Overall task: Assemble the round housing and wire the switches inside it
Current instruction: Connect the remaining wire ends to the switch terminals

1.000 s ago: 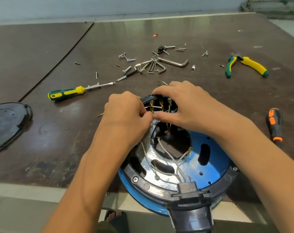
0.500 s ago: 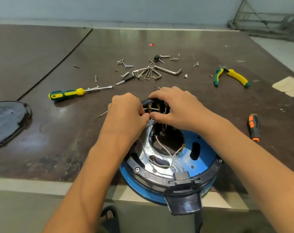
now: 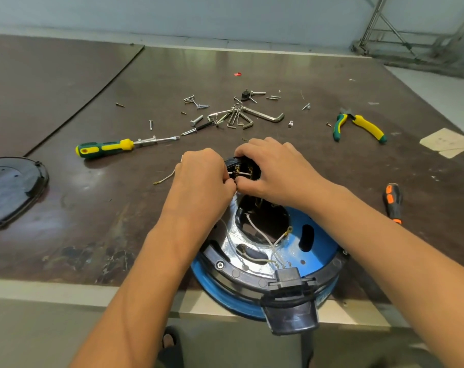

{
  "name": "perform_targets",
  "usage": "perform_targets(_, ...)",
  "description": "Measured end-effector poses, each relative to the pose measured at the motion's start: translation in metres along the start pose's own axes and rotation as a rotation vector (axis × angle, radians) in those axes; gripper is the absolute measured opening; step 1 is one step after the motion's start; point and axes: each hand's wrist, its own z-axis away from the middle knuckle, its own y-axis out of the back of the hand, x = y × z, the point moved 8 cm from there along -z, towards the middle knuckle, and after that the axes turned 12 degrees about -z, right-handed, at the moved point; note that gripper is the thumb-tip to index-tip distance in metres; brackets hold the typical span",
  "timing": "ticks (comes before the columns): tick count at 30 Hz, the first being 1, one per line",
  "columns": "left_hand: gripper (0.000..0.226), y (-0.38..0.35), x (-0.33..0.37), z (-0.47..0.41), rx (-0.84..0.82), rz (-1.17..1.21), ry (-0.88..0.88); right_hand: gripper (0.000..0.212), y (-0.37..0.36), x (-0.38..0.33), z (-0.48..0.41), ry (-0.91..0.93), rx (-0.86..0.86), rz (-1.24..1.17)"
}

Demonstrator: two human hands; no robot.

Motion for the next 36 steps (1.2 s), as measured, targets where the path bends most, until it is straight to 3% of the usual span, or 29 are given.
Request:
perform_targets(6,0.016,0.000,0.001,0.001,0.063,0.031,-0.023,0.055,0.003,0.005,0.006,-0.030,-0.017,-0.083)
perform_targets(11,0.009,-0.001,0.011,0.005,0.079,0.058,-0.156,0.066,0.014,0.012,0.011,-0.085,0.034,-0.228)
perform_targets(23,0.017,-0.010,0.028,-0.006,-0.059,-0.091,-0.258,0.063,0.013,0.022,0.010,-0.090,0.021,-0.265)
perform_targets(36,0.010,-0.011,0.033,-0.016,-0.028,-0.104,-0.255,0.043,0.014,0.021,0.010,-0.086,0.037,-0.286)
